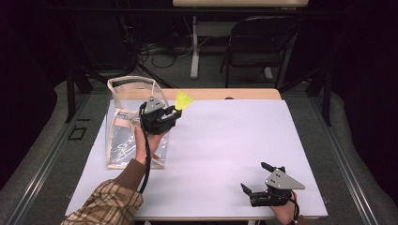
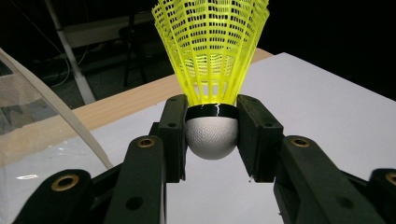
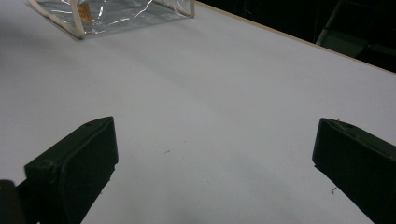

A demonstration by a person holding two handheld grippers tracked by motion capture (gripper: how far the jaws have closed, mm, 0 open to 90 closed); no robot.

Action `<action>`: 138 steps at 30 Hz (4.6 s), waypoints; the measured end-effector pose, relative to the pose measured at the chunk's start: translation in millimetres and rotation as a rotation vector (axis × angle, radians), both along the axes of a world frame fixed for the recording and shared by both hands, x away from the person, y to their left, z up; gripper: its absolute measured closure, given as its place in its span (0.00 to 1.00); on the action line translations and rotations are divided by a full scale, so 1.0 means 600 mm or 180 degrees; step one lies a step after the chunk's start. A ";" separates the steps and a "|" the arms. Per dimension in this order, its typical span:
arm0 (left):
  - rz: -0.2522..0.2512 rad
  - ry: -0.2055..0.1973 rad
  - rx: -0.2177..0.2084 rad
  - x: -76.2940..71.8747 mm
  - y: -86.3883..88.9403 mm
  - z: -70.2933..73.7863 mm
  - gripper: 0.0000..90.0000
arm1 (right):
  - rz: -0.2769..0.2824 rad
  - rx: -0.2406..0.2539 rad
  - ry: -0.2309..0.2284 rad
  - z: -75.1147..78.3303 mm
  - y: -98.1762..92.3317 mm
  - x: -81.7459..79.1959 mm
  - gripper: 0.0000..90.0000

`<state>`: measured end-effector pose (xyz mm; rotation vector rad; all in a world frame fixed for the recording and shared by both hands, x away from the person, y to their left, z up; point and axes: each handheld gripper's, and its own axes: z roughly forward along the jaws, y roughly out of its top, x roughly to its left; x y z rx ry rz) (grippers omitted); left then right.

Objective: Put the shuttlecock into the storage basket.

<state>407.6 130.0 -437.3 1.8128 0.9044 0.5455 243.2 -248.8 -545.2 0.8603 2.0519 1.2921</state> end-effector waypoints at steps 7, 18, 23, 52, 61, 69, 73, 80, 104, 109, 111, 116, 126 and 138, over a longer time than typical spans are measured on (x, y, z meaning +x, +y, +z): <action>0.0026 -0.0020 -0.0001 0.006 0.002 0.007 0.72 | -0.0001 0.0001 0.0005 0.000 0.000 0.000 0.00; 0.0037 -0.0052 -0.0006 0.015 0.006 0.023 0.72 | 0.0002 0.0002 0.0003 0.000 0.000 0.000 0.00; 0.0047 -0.0080 0.0008 0.018 0.008 0.032 0.72 | 0.0000 0.0006 0.0007 0.000 0.000 0.000 0.00; 0.0143 -0.0148 -0.0036 0.038 0.024 0.060 0.72 | 0.0003 0.0007 0.0004 -0.001 0.000 0.001 0.00; 0.0178 -0.0182 -0.0058 0.043 0.032 0.074 0.72 | -0.0001 0.0007 0.0009 0.000 0.000 0.000 0.00; 0.0208 -0.0202 -0.0076 0.047 0.040 0.081 0.72 | -0.0003 0.0005 0.0009 0.000 0.000 0.000 0.00; 0.0211 -0.0214 -0.0065 0.048 0.043 0.086 0.72 | -0.0005 0.0000 0.0003 -0.001 0.000 0.001 0.00; 0.0236 -0.0242 -0.0057 0.050 0.049 0.095 0.72 | 0.0000 -0.0004 0.0002 0.000 0.000 0.001 0.00; 0.0361 -0.0332 -0.0096 0.056 0.078 0.124 0.72 | 0.0000 0.0008 0.0017 -0.001 0.001 0.001 0.00; 0.0381 -0.0355 -0.0107 0.056 0.084 0.130 0.72 | 0.0002 0.0004 0.0018 -0.001 0.001 0.001 0.00; 0.0396 -0.0359 -0.0100 0.056 0.087 0.131 0.72 | 0.0001 0.0007 0.0018 -0.002 0.001 0.002 0.00; 0.0435 -0.0371 -0.0150 0.057 0.097 0.134 0.72 | -0.0006 0.0010 0.0006 -0.001 0.001 0.002 0.00; 0.0504 -0.0393 -0.0197 0.056 0.113 0.140 0.72 | -0.0004 0.0017 0.0014 -0.002 0.001 0.002 0.00; 0.0582 -0.0388 -0.0240 0.054 0.141 0.135 0.72 | 0.0004 0.0007 0.0024 -0.002 0.002 0.002 0.00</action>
